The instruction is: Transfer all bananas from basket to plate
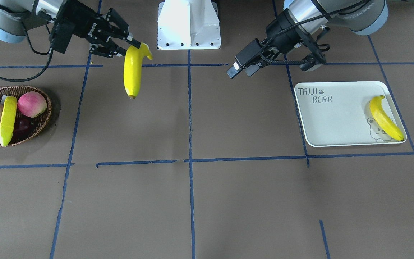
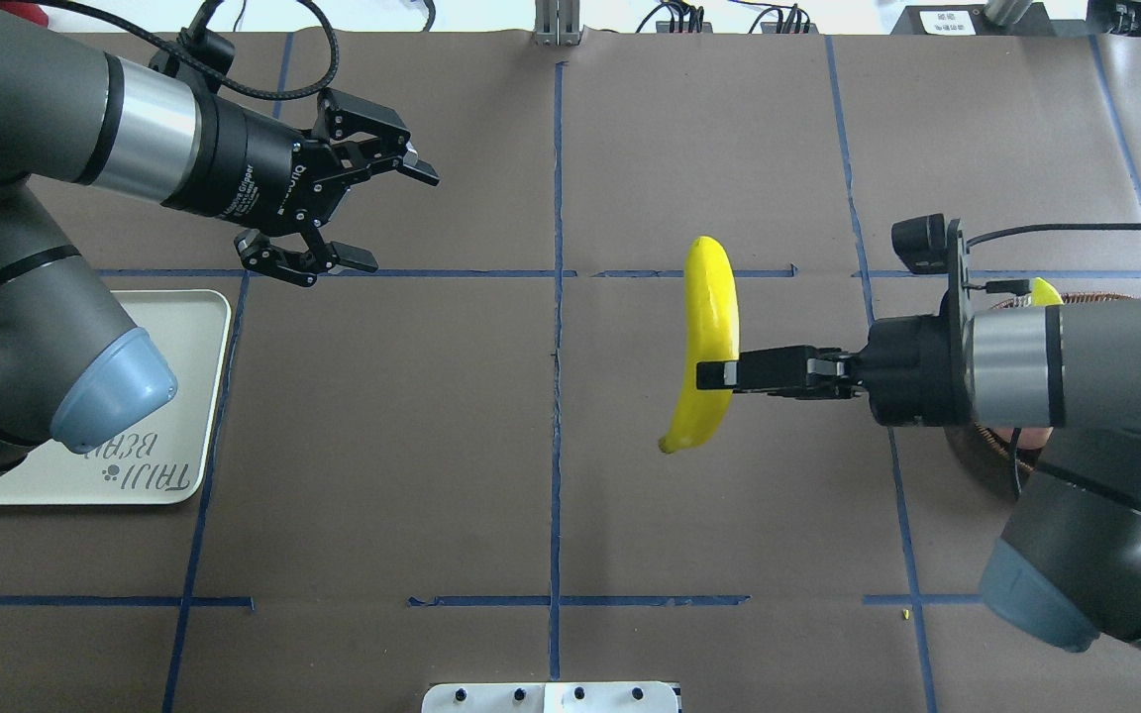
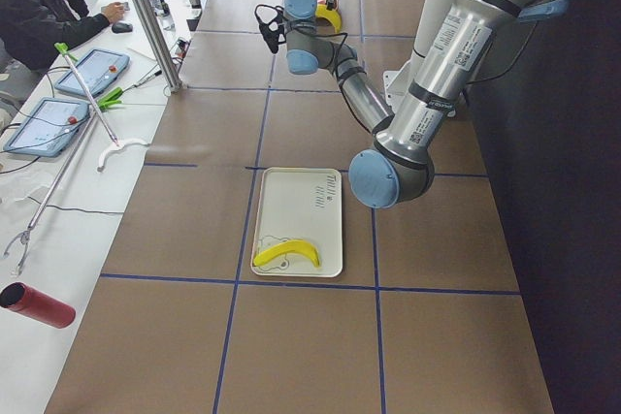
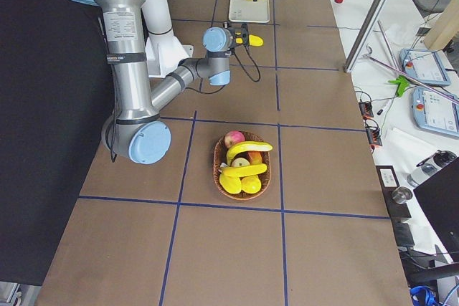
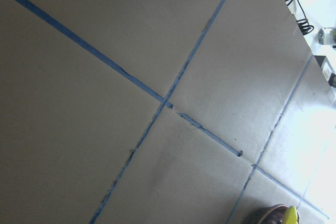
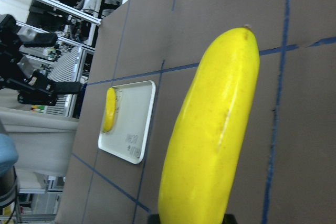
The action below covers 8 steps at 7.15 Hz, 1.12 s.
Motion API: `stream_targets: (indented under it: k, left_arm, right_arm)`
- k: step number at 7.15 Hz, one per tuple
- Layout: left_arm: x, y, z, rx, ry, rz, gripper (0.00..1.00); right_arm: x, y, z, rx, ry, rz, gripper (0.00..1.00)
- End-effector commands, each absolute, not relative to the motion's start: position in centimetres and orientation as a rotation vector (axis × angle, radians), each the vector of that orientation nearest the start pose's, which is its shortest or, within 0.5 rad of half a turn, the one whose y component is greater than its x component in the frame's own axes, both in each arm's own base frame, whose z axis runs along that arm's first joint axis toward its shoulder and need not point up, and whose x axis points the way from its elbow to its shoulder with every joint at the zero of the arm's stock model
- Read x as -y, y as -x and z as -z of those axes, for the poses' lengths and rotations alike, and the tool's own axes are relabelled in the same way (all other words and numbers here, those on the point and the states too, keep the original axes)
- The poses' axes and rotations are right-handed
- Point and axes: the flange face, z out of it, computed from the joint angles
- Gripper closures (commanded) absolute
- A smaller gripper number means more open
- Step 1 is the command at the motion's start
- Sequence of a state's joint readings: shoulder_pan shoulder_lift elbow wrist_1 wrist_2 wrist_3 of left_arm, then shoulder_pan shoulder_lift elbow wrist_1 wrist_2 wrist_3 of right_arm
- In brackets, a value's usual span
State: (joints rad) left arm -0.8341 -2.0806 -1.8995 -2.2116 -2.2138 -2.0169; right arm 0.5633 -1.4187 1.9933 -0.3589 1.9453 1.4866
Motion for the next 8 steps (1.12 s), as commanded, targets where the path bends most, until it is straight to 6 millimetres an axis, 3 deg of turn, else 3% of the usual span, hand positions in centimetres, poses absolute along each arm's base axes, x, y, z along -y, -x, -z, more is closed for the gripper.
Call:
stream_targets:
  k: [1, 3, 7, 8]
  left_arm:
    - [45.1, -34.4, -12.8, -1.528, 0.262, 0.506, 0.01]
    - [45.6, -38.4, -10.1, -1.538, 0.28, 0.455, 0.01]
    - [40.4, -43.6, -10.0, -1.534, 0.349, 0.335, 0.01]
    - [39.6, -43.7, -9.5, -1.542, 0.352, 0.319, 0.01]
  right_arm:
    - [29.8, 37.5, -21.1, 1.865, -0.316, -0.005, 0.97]
    - [28.4, 38.9, -20.4, 1.885, -0.293, 0.008, 0.97]
    - [28.4, 38.8, -19.8, 1.896, -0.299, 0.008, 0.97]
    - [28.5, 38.8, -19.8, 1.896, -0.301, 0.007, 0.97]
